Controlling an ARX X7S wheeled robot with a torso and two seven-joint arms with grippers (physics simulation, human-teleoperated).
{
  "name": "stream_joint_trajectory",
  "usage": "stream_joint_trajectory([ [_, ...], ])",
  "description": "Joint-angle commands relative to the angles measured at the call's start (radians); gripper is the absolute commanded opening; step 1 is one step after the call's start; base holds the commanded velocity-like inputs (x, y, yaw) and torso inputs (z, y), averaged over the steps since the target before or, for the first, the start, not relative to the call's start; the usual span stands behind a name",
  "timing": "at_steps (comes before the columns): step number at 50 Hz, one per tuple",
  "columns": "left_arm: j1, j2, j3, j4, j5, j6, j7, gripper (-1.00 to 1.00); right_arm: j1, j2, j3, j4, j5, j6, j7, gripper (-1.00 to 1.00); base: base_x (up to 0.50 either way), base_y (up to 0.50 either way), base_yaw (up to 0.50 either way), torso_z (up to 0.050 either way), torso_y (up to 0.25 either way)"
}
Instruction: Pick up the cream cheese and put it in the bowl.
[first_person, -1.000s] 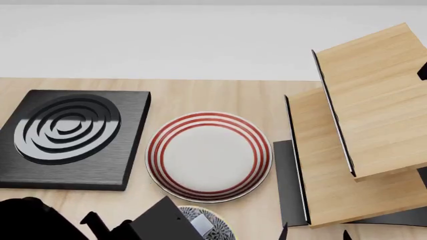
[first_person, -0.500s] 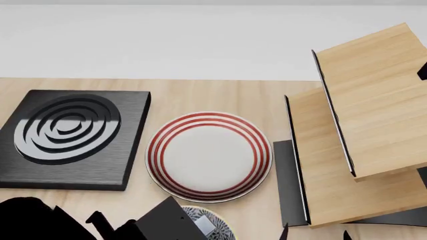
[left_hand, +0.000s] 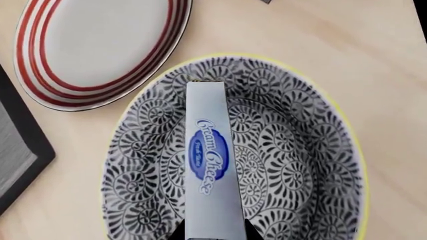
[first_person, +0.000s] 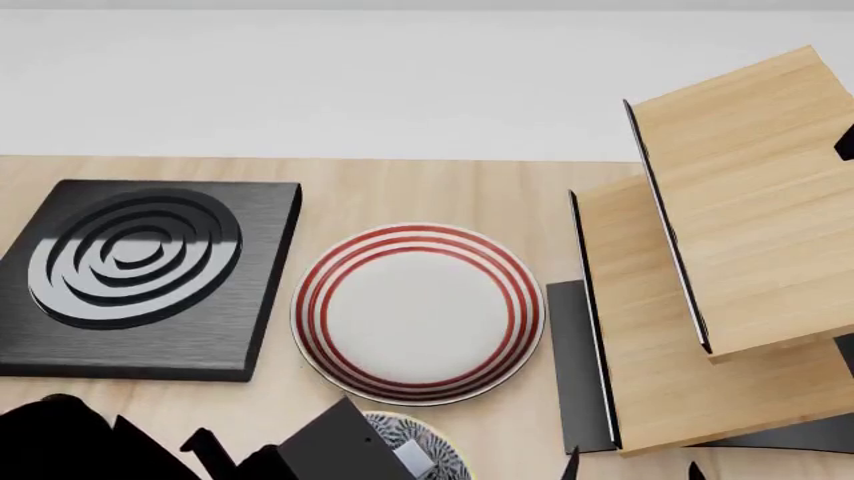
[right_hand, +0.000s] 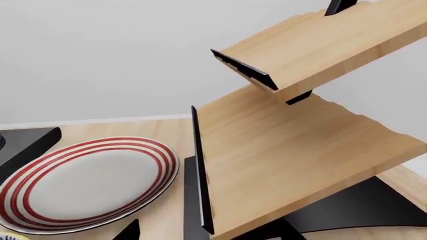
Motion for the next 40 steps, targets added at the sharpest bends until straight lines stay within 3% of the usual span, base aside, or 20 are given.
stream_joint_trajectory([
  [1, -0.003, 0.006, 0.009, -0.031, 0.047, 0.019, 0.038, -1.0, -0.002, 0.002, 0.001, 0.001, 0.003, -0.005, 0.002, 1.0, 0.0, 0.0, 0.0, 0.0, 0.0],
  [21, 0.001, -0.001, 0.031, -0.046, 0.095, 0.044, 0.086, -1.0, 0.004, 0.001, -0.005, 0.012, 0.004, -0.009, 0.0, 1.0, 0.0, 0.0, 0.0, 0.0, 0.0],
  [22, -0.002, -0.002, 0.035, -0.038, 0.089, 0.035, 0.092, 1.0, 0.006, 0.0, -0.006, 0.014, 0.004, -0.008, 0.0, 1.0, 0.0, 0.0, 0.0, 0.0, 0.0],
  [29, -0.004, -0.022, 0.011, -0.003, 0.049, 0.037, 0.06, 1.0, 0.007, 0.0, -0.008, 0.02, 0.004, -0.01, -0.001, 1.0, 0.0, 0.0, 0.0, 0.0, 0.0],
  [40, -0.02, -0.087, -0.055, 0.189, -0.128, 0.035, -0.128, 1.0, 0.012, 0.0, -0.01, 0.025, 0.007, -0.009, -0.003, 1.0, 0.0, 0.0, 0.0, 0.0, 0.0],
])
